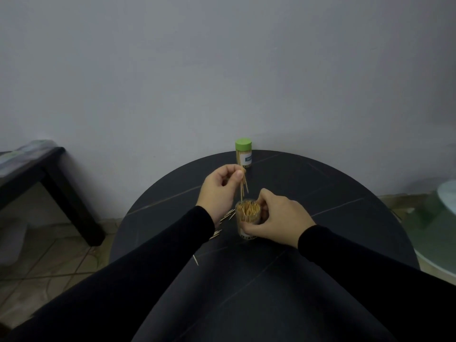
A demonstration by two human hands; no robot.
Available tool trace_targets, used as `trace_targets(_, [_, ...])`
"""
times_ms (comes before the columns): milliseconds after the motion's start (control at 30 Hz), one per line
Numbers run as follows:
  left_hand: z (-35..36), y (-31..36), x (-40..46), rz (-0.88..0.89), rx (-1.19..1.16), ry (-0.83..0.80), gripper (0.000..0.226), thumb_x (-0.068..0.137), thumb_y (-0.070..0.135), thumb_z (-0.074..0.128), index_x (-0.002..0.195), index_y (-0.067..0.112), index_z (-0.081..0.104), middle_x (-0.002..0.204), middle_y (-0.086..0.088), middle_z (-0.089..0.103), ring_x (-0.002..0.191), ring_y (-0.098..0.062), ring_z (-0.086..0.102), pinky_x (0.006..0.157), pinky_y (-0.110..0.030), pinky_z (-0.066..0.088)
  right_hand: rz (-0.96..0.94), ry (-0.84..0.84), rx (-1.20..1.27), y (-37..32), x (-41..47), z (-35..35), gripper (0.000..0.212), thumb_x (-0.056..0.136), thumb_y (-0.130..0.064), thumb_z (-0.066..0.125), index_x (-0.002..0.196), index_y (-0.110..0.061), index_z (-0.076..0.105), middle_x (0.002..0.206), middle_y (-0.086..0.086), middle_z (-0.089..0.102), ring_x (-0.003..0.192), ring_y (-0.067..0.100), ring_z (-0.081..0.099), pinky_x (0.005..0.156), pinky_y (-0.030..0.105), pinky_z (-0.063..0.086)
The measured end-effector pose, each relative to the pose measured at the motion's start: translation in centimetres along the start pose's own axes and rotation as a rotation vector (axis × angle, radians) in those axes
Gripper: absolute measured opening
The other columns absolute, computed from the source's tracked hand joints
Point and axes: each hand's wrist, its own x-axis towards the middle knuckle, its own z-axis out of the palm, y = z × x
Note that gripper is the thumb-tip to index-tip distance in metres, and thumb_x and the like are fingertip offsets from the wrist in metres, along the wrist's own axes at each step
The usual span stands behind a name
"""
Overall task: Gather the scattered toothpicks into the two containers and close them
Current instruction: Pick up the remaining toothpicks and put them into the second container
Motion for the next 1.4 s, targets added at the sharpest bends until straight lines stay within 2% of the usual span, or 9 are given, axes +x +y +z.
trace_targets(200, [0.4, -1.1, -1.0, -0.018, 0.074, -0.064, 0.013, 0.095, 0.017, 0.056, 0.092, 0.025, 0.065, 0.089, 0.011, 0.065, 0.085, 0.002, 0.060, 0.079, -0.019, 0.052, -0.014, 0.005, 0.001, 0.0, -0.1, 0.0, 0.047, 0.068, -0.067, 0.066, 0.088, -0.031, 0.043, 0.081, -0.013, 0.061, 0.072, 0.002, 0.058, 0.069, 0.028, 0.051])
trace_targets(300, [0.0, -0.5, -1.0, 0.028, 0.057, -0.025, 0.014, 0.094, 0.014, 0.055, 0.091, 0.024, 0.064, 0.087, 0.010, 0.065, 0.081, 0.005, 0.059, 0.075, -0.012, 0.050, -0.013, 0.001, 0.004, 0.1, 0.0, 0.0, 0.049, 0.067, -0.070, 0.065, 0.087, -0.032, 0.042, 0.080, -0.012, 0.061, 0.071, 0.002, 0.058, 0.065, 0.026, 0.050])
trace_targets(433, [-0.5, 0.4, -0.8, 0.054, -0.026, 0.004, 0.014, 0.094, 0.013, 0.056, 0.093, 0.023, 0.065, 0.087, 0.009, 0.065, 0.080, 0.004, 0.060, 0.076, -0.013, 0.050, -0.013, -0.027, 0.018, 0.0, 0.0, -0.1, 0.047, 0.069, -0.067, 0.067, 0.089, -0.032, 0.043, 0.081, -0.012, 0.060, 0.072, 0.002, 0.057, 0.068, 0.025, 0.049])
trace_targets(667, [0.5, -1.4, -1.7, -0.144, -0.200, 0.041, 0.011, 0.095, 0.010, 0.055, 0.096, 0.014, 0.065, 0.082, 0.004, 0.063, 0.069, 0.004, 0.060, 0.065, -0.012, 0.050, -0.006, 0.003, 0.016, -0.2, -0.2, -0.1, 0.047, 0.067, -0.068, 0.066, 0.087, -0.032, 0.043, 0.079, -0.012, 0.061, 0.070, 0.002, 0.058, 0.067, 0.027, 0.050])
trace_targets(867, [-0.8, -1.5, -1.6, -0.018, 0.128, -0.031, 0.012, 0.095, 0.011, 0.054, 0.093, 0.017, 0.064, 0.084, 0.005, 0.063, 0.076, 0.000, 0.059, 0.069, -0.011, 0.049, -0.013, -0.015, 0.010, -0.2, -0.1, -0.1, 0.047, 0.069, -0.067, 0.067, 0.088, -0.032, 0.043, 0.081, -0.011, 0.061, 0.070, 0.002, 0.058, 0.062, 0.023, 0.046])
trace_targets(1033, [-2.0, -0.8, -1.4, 0.052, 0.264, -0.086, 0.012, 0.094, 0.016, 0.056, 0.089, 0.022, 0.065, 0.084, 0.005, 0.063, 0.086, -0.013, 0.059, 0.080, -0.026, 0.050, -0.015, -0.020, -0.005, -0.2, -0.1, -0.2, 0.048, 0.070, -0.067, 0.067, 0.092, -0.031, 0.044, 0.084, -0.011, 0.061, 0.073, 0.002, 0.058, 0.067, 0.025, 0.049])
trace_targets(1200, [-2.2, -0.7, -1.6, 0.216, 0.570, -0.162, 0.010, 0.091, 0.025, 0.059, 0.087, 0.033, 0.059, 0.086, 0.020, 0.054, 0.089, 0.002, 0.045, 0.075, -0.015, 0.036, -0.013, -0.029, 0.016, -0.1, -0.1, -0.2, 0.048, 0.070, -0.066, 0.067, 0.094, -0.030, 0.045, 0.083, -0.010, 0.061, 0.074, 0.003, 0.058, 0.069, 0.027, 0.052])
trace_targets(1300, [-1.8, -1.0, -1.7, 0.388, 0.768, -0.308, 0.002, 0.088, 0.033, 0.058, 0.089, 0.032, 0.060, 0.089, 0.019, 0.057, 0.091, -0.001, 0.043, 0.077, -0.016, 0.037, -0.009, -0.037, 0.027, -0.1, 0.0, -0.2, 0.047, 0.069, -0.064, 0.068, 0.092, -0.030, 0.044, 0.084, -0.010, 0.060, 0.075, 0.005, 0.058, 0.069, 0.029, 0.052])
trace_targets(1400, [-1.7, -1.3, -1.5, 0.386, 0.770, -0.292, 0.005, 0.087, 0.032, 0.061, 0.091, 0.029, 0.063, 0.092, 0.018, 0.059, 0.092, -0.002, 0.042, 0.076, -0.015, 0.035, -0.001, -0.034, 0.022, -0.1, -0.1, -0.2, 0.047, 0.069, -0.064, 0.068, 0.092, -0.030, 0.044, 0.084, -0.010, 0.061, 0.076, 0.006, 0.059, 0.071, 0.030, 0.052])
